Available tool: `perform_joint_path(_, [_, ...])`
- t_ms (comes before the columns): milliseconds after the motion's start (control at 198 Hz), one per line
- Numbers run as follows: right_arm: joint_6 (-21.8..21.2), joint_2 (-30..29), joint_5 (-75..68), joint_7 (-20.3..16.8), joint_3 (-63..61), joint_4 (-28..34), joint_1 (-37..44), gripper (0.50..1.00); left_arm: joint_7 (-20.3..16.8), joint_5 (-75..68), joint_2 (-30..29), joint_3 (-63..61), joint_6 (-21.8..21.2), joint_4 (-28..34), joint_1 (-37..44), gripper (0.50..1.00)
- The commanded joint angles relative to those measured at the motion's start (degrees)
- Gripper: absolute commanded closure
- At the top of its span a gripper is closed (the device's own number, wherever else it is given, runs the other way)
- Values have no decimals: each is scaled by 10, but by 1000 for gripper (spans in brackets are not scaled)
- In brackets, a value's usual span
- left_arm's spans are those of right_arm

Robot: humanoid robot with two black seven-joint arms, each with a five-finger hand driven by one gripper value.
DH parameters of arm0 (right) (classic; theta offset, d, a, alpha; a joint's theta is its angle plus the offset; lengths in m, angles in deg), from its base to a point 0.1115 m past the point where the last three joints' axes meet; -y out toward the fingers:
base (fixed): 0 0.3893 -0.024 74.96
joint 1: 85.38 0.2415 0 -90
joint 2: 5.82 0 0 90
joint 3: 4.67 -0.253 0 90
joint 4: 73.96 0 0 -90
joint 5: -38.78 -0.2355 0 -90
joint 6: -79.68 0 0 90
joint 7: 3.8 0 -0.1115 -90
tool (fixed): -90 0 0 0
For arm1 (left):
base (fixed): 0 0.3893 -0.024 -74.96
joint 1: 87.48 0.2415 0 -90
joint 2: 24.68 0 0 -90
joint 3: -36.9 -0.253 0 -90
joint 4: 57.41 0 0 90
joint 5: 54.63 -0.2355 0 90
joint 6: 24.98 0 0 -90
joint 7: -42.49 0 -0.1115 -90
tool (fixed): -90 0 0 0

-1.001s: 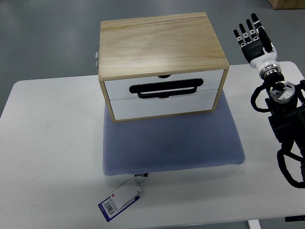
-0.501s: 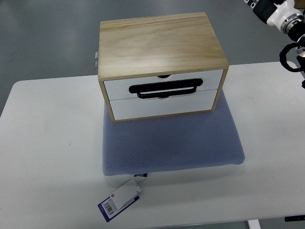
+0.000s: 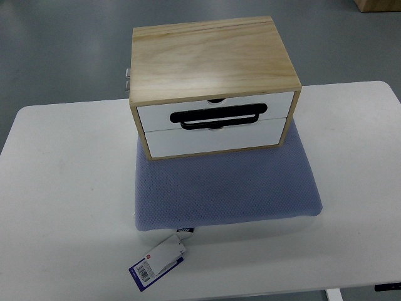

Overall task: Open wood drawer with right hand
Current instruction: 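Swing the right hand over the cabinet down to the upper drawer handle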

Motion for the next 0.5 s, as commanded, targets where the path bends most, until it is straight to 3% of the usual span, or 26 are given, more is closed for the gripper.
perform_joint_path(0, [-19,-11,0,-9,79,63,73,554,0,0,0,0,0,0,0,500])
perform_joint_path(126, [-34,-36,0,-10,128,145,124,554,0,-1,0,-1,0,-1,0,500])
perform_joint_path(177, [-34,-36,0,-10,128,145,124,554,0,-1,0,-1,0,-1,0,500])
perform_joint_path(182, [-35,-44,0,-10,144,184,142,554,0,-1,0,-1,0,-1,0,500])
perform_joint_path(223, [-34,-56,0,-11,157,214,154,554,0,-1,0,-1,0,-1,0,500])
perform_joint_path(329, [-33,-66,-2,-23,165,240,165,556,0,-1,0,-1,0,-1,0,500])
perform_joint_path(334, [-28,-75,-4,-41,166,262,167,556,0,-1,0,-1,0,-1,0,500])
perform_joint_path(496, [-22,-107,-22,-75,189,297,167,556,0,0,0,0,0,1,0,500])
